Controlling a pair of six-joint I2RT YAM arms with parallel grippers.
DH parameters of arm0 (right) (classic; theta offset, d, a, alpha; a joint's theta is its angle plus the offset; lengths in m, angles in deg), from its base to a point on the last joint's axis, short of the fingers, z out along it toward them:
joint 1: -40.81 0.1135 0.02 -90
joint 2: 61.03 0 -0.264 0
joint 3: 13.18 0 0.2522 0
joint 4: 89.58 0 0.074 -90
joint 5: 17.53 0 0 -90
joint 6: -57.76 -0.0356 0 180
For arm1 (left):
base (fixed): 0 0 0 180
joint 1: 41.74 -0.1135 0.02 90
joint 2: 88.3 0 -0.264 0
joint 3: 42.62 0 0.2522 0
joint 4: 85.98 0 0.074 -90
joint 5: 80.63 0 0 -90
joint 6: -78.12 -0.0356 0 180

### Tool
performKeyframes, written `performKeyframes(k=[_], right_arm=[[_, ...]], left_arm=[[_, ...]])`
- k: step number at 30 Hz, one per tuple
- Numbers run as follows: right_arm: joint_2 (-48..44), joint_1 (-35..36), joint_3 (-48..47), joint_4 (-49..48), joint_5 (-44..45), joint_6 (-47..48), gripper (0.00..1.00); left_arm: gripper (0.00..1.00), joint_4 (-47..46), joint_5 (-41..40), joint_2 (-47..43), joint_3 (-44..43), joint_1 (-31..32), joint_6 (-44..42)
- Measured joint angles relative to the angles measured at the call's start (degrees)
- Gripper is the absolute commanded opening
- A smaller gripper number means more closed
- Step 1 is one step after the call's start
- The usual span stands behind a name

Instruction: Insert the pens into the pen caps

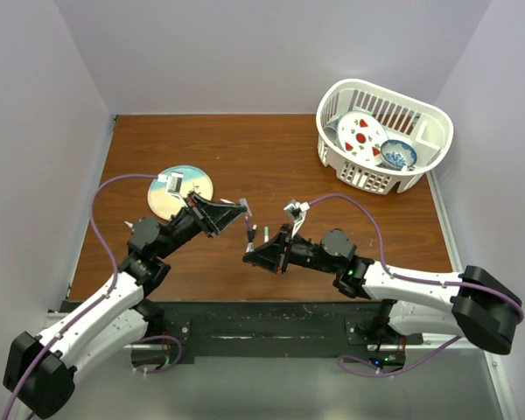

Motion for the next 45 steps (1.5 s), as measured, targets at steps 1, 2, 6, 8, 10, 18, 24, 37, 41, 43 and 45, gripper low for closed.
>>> performKeyframes(k=[1, 2, 6, 8, 10, 18, 24, 37, 41, 43, 45], right_arm=[[0.00, 0.00, 0.02, 0.04, 0.04, 0.00, 0.00], [0.00, 0.00, 0.07, 0.02, 0.07, 0.02, 0.00], [-0.02, 0.00, 0.26, 0.09, 0.70, 0.04, 0.00], [-0.02, 0.00, 0.28, 0.20, 1.05, 0.04, 0.00], [-0.02, 0.00, 0.28, 0.28, 1.09, 0.11, 0.00], [-0.72, 0.00, 0.28, 0.50, 1.16, 0.22, 0.00], [-0.76, 0.00, 0.28, 1.60, 1.60, 0.33, 0.00], [-3.85, 0.98, -1.16, 11.56, 2.97, 4.35, 0.00], [-4.98, 1.11, -1.62, 14.10, 2.89, 5.95, 0.00], [-5.07, 1.11, -1.68, 14.86, 2.91, 6.32, 0.00], [-5.09, 1.05, -1.68, 15.56, 2.99, 6.45, 0.00]], left_arm=[[0.00, 0.13, -0.02, -0.02, 0.04, 0.00, 0.00], [0.00, 0.20, -0.09, -0.07, 0.04, 0.00, 0.00], [0.00, 0.35, -0.22, -0.55, 0.17, 0.00, 0.00], [0.00, 0.39, -0.24, -0.94, 0.42, 0.00, 0.00], [0.00, 0.50, -0.26, -1.20, 0.52, 0.00, 0.00], [0.00, 0.83, -0.28, -0.94, 0.79, 0.24, 0.02], [0.00, 0.35, 0.70, 0.20, 1.22, 0.66, 0.07], [0.00, 3.58, 2.14, -3.91, 3.82, 1.11, -2.03], [0.00, 3.82, 3.28, -3.63, 3.76, 1.33, -2.01], [0.00, 3.21, 4.20, -2.51, 3.74, 1.33, -1.79], [0.04, 2.43, 4.92, -1.29, 3.74, 1.31, -1.29]])
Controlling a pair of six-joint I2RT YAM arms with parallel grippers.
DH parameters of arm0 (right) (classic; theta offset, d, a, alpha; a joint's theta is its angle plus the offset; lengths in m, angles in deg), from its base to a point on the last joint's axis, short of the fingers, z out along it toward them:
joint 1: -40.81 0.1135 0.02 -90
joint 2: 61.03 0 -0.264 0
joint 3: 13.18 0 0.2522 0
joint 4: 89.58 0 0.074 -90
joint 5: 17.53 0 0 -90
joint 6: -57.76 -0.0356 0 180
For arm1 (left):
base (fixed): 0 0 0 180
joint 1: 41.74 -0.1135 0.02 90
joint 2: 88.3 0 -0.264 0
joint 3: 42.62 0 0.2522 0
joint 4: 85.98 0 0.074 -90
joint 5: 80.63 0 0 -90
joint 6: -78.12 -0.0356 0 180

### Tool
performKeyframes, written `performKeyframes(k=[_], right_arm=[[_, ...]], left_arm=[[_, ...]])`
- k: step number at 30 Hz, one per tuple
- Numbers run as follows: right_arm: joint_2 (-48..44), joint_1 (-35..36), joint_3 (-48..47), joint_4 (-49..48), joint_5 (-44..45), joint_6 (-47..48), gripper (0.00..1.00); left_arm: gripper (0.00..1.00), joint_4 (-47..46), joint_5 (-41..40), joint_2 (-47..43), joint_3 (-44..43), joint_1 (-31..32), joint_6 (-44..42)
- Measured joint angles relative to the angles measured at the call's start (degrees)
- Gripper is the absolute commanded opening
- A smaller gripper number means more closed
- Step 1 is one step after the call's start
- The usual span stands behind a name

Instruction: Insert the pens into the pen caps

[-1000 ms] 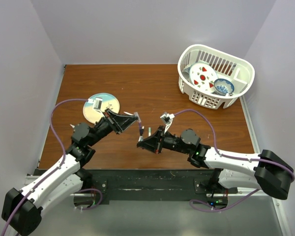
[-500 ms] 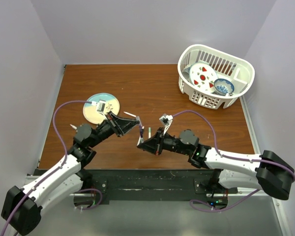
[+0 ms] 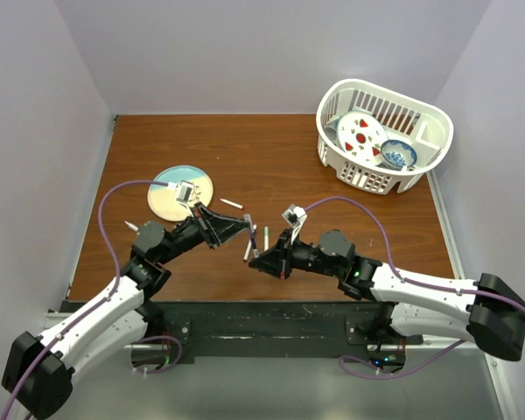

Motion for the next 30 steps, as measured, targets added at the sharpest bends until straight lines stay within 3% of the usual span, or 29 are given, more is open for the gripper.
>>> performKeyframes(k=[2, 6, 11, 18, 24, 30], right_arm=[[-0.02, -0.04, 0.00, 0.39, -0.02, 0.20, 0.00], [-0.57, -0.04, 0.00, 0.31, -0.61, 0.74, 0.00], [-1.14, -0.50, 0.00, -1.75, -0.46, 0.70, 0.00], [-1.27, -0.46, 0.00, -2.91, -0.50, 0.55, 0.00], [-1.64, -0.46, 0.00, -3.10, -0.55, 0.55, 0.00], [-1.62, -0.42, 0.00, -3.08, -0.74, 0.55, 0.00]], left_arm=[[0.11, -0.02, 0.17, 0.22, 0.00, 0.00, 0.35], [0.34, 0.22, 0.17, -0.94, 0.00, 0.02, 0.42], [0.46, 2.99, 1.81, -1.73, -0.13, 0.66, 0.09], [0.71, 10.03, 1.33, 0.11, -5.44, 0.76, -2.60], [0.80, 13.66, -0.46, 1.11, -10.25, 0.76, -4.52], [0.75, 14.40, -1.31, 2.47, -11.06, 0.76, -5.38]])
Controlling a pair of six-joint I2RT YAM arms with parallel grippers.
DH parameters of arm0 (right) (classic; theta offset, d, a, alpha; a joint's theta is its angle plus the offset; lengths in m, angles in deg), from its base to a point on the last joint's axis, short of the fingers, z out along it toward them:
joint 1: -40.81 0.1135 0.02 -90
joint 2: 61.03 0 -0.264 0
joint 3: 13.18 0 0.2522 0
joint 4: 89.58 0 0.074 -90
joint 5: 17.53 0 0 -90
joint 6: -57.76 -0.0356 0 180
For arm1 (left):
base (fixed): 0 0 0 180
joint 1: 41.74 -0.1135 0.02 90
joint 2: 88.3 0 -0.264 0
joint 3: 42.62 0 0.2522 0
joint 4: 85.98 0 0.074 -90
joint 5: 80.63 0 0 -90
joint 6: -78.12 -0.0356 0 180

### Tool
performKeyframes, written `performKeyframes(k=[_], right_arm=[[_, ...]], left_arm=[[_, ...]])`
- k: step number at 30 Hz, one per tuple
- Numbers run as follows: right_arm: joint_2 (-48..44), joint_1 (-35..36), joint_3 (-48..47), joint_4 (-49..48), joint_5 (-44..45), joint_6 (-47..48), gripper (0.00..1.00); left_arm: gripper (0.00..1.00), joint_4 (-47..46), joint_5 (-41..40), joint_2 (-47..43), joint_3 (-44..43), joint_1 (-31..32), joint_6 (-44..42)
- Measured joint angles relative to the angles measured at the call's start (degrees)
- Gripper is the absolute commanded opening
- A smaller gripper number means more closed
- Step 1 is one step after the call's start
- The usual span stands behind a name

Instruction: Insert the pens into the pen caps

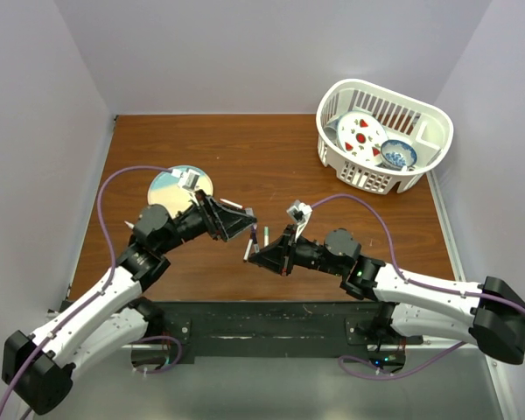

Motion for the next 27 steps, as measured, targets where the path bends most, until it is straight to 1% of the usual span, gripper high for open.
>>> performKeyframes(k=[5, 8, 13, 16, 17, 19, 20, 22, 23, 24, 27], right_arm=[[0.00, 0.00, 0.00, -0.02, -0.31, -0.09, 0.00], [0.00, 0.00, 0.02, -0.02, -0.48, -0.28, 0.00], [0.07, 0.00, 0.13, -0.11, -1.18, -0.76, 0.00], [0.13, 0.00, 0.33, -0.15, -1.22, -1.07, 0.00], [0.13, 0.00, 0.35, -0.17, -1.22, -1.09, 0.00], [0.13, 0.00, 0.35, -0.33, -1.22, -1.11, 0.00], [0.13, 0.00, 0.35, -0.39, -1.22, -1.14, 0.00], [0.17, 0.00, 0.35, -0.46, -1.20, -1.16, 0.00], [0.26, 0.00, 0.35, -0.46, -1.22, -1.20, 0.00], [0.48, 0.00, 0.33, -0.63, -1.20, -1.20, 0.00], [0.90, 0.02, 0.31, -0.46, -1.01, -1.07, 0.00]], left_arm=[[0.68, -0.11, 0.02, 1.86, -0.87, 0.00, -0.15], [0.63, -0.22, 0.07, 2.54, -1.46, 0.00, -0.22], [0.59, -0.68, 0.42, 2.93, -2.25, 0.00, -0.39], [0.47, -0.98, 0.70, 2.93, -2.45, 0.00, -0.39], [0.38, -1.16, 0.90, 2.93, -2.45, 0.00, -0.42], [0.30, -1.42, 1.36, 2.91, -2.45, 0.00, -0.57], [0.24, -1.57, 1.57, 2.93, -2.45, 0.00, -0.39], [0.17, -2.38, 2.43, 3.04, -2.45, 0.00, -0.31], [0.06, -2.84, 3.04, 3.19, -2.45, 0.00, -0.26], [0.00, -3.34, 3.37, 3.39, -2.36, 0.00, -0.24], [0.00, -5.57, 4.04, 3.74, -1.01, -0.11, 0.22]])
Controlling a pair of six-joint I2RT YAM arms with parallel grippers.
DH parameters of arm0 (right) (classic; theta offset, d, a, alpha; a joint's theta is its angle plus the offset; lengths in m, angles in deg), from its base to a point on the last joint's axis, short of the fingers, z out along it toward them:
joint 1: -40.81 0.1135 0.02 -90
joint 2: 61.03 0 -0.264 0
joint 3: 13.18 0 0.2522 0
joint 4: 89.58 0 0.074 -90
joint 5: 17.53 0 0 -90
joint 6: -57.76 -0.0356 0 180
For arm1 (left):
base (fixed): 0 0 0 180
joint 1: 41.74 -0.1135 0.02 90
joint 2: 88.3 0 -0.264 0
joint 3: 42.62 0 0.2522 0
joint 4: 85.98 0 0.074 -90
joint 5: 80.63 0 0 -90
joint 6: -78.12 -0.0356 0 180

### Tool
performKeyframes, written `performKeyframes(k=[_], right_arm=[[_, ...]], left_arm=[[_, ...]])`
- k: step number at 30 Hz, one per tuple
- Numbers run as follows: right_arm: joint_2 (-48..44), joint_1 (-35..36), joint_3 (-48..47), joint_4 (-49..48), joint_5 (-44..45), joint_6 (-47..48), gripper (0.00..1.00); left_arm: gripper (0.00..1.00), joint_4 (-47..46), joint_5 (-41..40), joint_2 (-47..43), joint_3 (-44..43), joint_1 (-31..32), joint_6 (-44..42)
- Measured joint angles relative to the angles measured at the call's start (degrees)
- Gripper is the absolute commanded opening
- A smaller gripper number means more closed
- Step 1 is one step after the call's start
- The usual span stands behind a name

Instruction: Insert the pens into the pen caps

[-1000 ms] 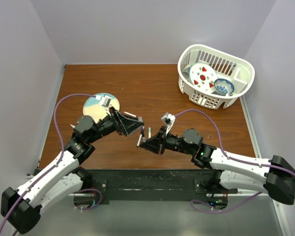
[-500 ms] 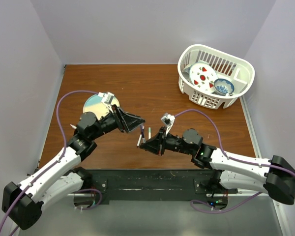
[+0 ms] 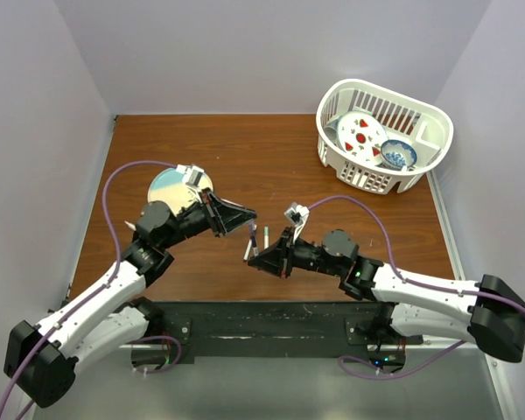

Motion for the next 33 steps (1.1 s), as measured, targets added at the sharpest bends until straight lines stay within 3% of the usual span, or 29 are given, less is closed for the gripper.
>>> performKeyframes(k=[8, 17, 33], right_arm=[[0.09, 1.44, -1.86, 6.25, 3.91, 2.34, 0.00], [3.43, 1.66, -10.75, 16.57, 7.10, 6.45, 0.00], [10.10, -5.18, -18.36, 25.90, -0.90, 10.19, 0.00]], left_arm=[[0.00, -10.03, -0.94, -1.49, 8.13, -0.81, 5.53], [0.00, -20.94, -6.54, -3.41, 14.21, -1.53, 7.76], [0.00, -37.97, -14.91, 3.76, 21.44, -1.53, 9.14]])
